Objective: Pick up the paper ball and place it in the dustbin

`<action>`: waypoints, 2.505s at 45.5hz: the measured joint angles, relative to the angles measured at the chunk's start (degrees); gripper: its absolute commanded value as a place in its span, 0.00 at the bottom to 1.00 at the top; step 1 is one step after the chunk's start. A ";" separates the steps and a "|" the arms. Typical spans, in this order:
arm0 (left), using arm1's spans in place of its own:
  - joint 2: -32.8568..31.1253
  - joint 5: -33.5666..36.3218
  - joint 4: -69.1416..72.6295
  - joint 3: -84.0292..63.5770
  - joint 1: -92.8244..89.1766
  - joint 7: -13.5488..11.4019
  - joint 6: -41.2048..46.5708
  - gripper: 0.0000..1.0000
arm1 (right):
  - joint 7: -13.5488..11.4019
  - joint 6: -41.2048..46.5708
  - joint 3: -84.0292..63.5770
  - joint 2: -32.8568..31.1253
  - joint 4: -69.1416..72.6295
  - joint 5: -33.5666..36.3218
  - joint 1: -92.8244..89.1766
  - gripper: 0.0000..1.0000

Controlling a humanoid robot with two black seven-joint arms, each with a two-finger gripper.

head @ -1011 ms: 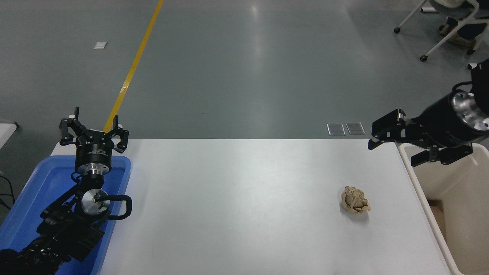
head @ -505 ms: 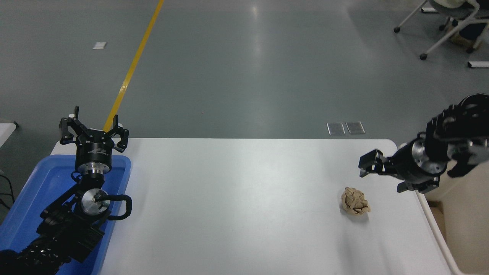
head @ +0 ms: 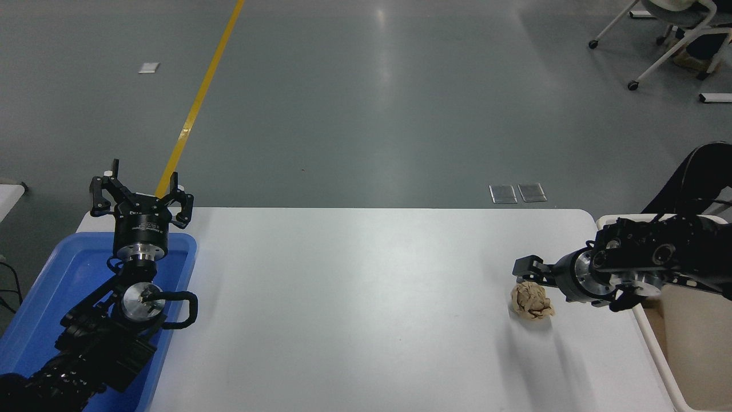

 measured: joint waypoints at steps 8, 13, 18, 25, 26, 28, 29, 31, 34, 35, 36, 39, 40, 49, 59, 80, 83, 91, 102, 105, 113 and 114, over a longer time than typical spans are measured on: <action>0.00 -0.01 0.00 0.00 0.00 0.00 0.00 0.99 | -0.01 -1.95 0.71 3.08 -3.54 -0.83 -3.51 1.00; 0.00 -0.06 0.00 0.03 0.00 0.00 0.00 0.99 | -0.01 -2.83 0.91 4.56 -5.74 -1.12 -5.10 1.00; 0.00 -0.06 0.00 0.03 0.00 0.00 0.00 0.99 | 0.00 -3.42 1.04 5.56 -7.41 -1.63 -6.20 1.00; 0.00 -0.06 0.00 0.04 0.00 0.00 0.00 0.99 | 0.00 -4.52 1.14 7.21 -9.60 -3.42 -7.92 0.98; 0.00 -0.06 0.00 0.04 0.00 0.00 0.00 0.99 | 0.00 -4.66 1.15 7.44 -9.84 -3.65 -8.14 0.97; 0.00 -0.06 0.00 0.04 0.00 0.00 0.00 0.99 | -0.01 -4.97 1.16 7.95 -10.39 -4.14 -8.65 0.89; 0.00 -0.06 0.00 0.04 0.00 0.00 0.00 0.99 | -0.01 -5.06 1.16 8.15 -10.55 -4.31 -8.81 0.84; 0.00 -0.06 0.00 0.04 0.00 0.00 0.00 0.99 | -0.05 -5.29 1.18 8.59 -10.98 -4.69 -9.19 0.74; 0.00 -0.08 0.00 0.04 0.00 0.00 0.00 0.99 | -0.08 -5.41 1.18 9.03 -11.38 -5.09 -9.56 0.49; 0.00 -0.08 0.00 0.04 0.00 0.00 0.00 0.99 | -0.10 -5.43 1.18 9.14 -11.48 -5.20 -9.65 0.39; 0.00 -0.08 0.00 0.04 0.00 0.00 0.00 0.99 | -0.12 -5.44 1.17 9.25 -11.56 -5.35 -9.74 0.28; 0.00 -0.08 0.00 0.03 0.00 0.00 0.00 0.99 | -0.22 -5.44 1.04 9.57 -11.82 -6.05 -10.00 0.00; 0.00 -0.08 0.00 0.03 0.00 0.00 0.00 0.99 | -0.28 -5.43 0.98 9.64 -11.88 -6.28 -10.06 0.00; 0.00 -0.08 0.00 0.01 0.00 0.00 0.00 0.99 | -1.00 -4.44 0.55 9.93 -12.48 -7.46 -10.54 0.00; 0.00 -0.02 0.00 0.00 0.00 0.00 0.00 0.99 | -1.34 -3.93 0.45 9.56 -12.87 -7.72 -10.31 0.00; 0.00 -0.07 -0.01 0.00 0.00 0.00 0.00 0.99 | -1.09 -1.23 -0.17 -2.41 -1.15 -8.44 -1.51 0.00; 0.00 -0.07 -0.01 0.00 0.00 0.00 0.00 0.99 | -1.03 -0.29 -1.32 -4.52 2.40 -8.47 1.46 0.00; 0.00 -0.05 -0.01 0.01 0.00 0.00 0.00 0.99 | -0.78 3.21 -6.37 -9.14 12.17 -8.41 12.15 0.00; 0.00 -0.04 0.00 0.01 0.00 0.00 0.00 0.99 | -0.48 15.47 -10.60 -15.39 21.11 -7.96 28.11 0.00; 0.00 -0.04 0.00 0.01 0.00 0.00 0.00 0.99 | -0.32 21.02 -11.20 -17.45 22.39 -7.59 33.04 0.00; 0.01 -0.05 0.00 0.00 0.00 -0.01 0.00 0.99 | 0.10 33.37 -11.75 -22.08 24.03 -5.65 43.07 0.00; 0.01 -0.05 0.00 0.00 0.00 0.00 0.00 0.99 | 0.11 34.31 -11.78 -22.55 24.10 -5.55 44.10 0.00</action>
